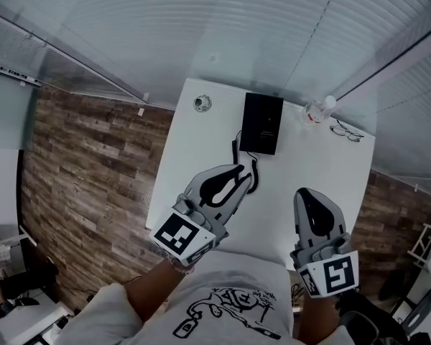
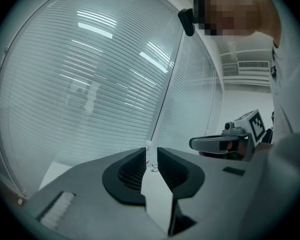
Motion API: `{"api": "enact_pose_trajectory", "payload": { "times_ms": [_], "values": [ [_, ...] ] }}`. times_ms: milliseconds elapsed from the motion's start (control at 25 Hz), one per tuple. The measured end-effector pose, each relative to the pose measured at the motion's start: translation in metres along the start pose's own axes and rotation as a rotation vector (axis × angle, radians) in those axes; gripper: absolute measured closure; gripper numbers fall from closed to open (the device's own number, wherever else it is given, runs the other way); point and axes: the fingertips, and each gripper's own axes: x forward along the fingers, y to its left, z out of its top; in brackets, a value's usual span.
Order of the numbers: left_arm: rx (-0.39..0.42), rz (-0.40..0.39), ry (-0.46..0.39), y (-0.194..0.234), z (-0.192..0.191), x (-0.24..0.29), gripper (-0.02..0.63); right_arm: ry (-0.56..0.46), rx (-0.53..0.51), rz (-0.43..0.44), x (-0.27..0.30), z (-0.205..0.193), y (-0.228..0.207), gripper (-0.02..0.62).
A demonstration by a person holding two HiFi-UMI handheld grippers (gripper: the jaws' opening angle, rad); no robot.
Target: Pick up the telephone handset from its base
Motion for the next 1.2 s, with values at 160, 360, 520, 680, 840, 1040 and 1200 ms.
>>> {"api": "enact_pose_trajectory", "payload": {
  "times_ms": [160,360,520,680,840,1040,1200],
  "values": [
    [-0.021,0.027,0.023,0.025,-0.014,0.017,0.514,0.012,0.003,0.004,0.020,-0.009,-0.011,0.584],
    [-0.060,0.064,0.061,0.062,-0.049,0.046,0.506,0.050,0.014,0.016,0.046,-0.033,-0.023,0.584],
    [-0.104,0.081,0.118,0.094,-0.088,0.071,0.505,0.068,0.030,0.027,0.065,-0.048,-0.031,0.584],
    [-0.140,0.101,0.157,0.121,-0.121,0.092,0.505,0.094,0.042,0.038,0.080,-0.066,-0.035,0.584],
    [-0.156,0.124,0.182,0.143,-0.146,0.111,0.486,0.113,0.069,0.039,0.089,-0.083,-0.042,0.584],
    [-0.191,0.142,0.218,0.167,-0.169,0.134,0.472,0.133,0.087,0.045,0.099,-0.102,-0.046,0.584],
    [-0.216,0.152,0.246,0.179,-0.183,0.147,0.462,0.143,0.108,0.046,0.103,-0.112,-0.049,0.583]
  ]
}}
